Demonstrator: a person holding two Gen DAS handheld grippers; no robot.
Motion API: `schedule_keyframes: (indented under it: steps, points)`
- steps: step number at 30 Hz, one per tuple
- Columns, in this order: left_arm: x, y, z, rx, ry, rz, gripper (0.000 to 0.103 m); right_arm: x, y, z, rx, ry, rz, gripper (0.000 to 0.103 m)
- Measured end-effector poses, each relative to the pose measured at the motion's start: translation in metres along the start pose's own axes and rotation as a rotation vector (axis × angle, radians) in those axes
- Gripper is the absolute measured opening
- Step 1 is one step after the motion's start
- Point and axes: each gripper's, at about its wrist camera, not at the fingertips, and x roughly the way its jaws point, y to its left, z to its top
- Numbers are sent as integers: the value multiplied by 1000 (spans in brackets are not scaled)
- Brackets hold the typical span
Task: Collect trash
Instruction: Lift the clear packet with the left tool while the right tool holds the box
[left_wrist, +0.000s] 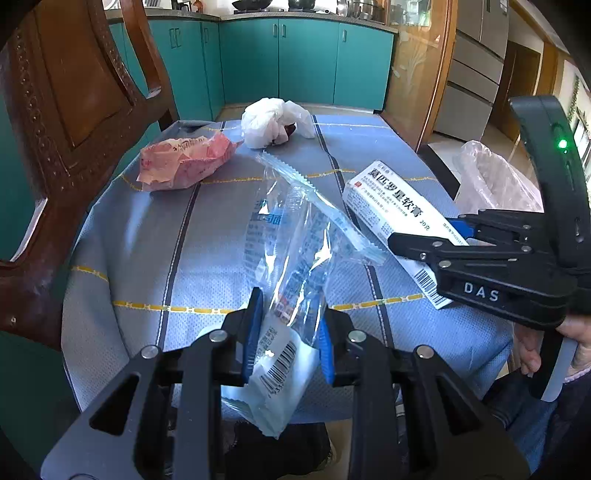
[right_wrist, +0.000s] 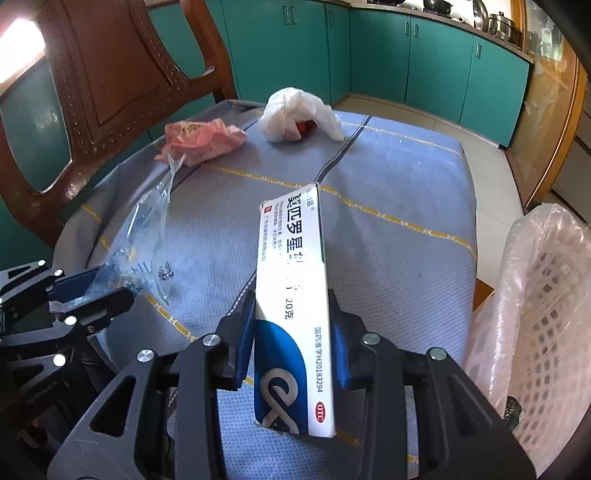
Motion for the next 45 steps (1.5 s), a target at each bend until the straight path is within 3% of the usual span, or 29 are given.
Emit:
schedule_keyframes:
  steps: [21, 45]
  points:
    - [3, 4, -4, -11, 18, 6, 28, 9, 8, -3, -31, 30, -18, 40]
    - [6, 4, -8, -16, 20, 7, 28, -2, 6, -3, -29, -19, -20, 39]
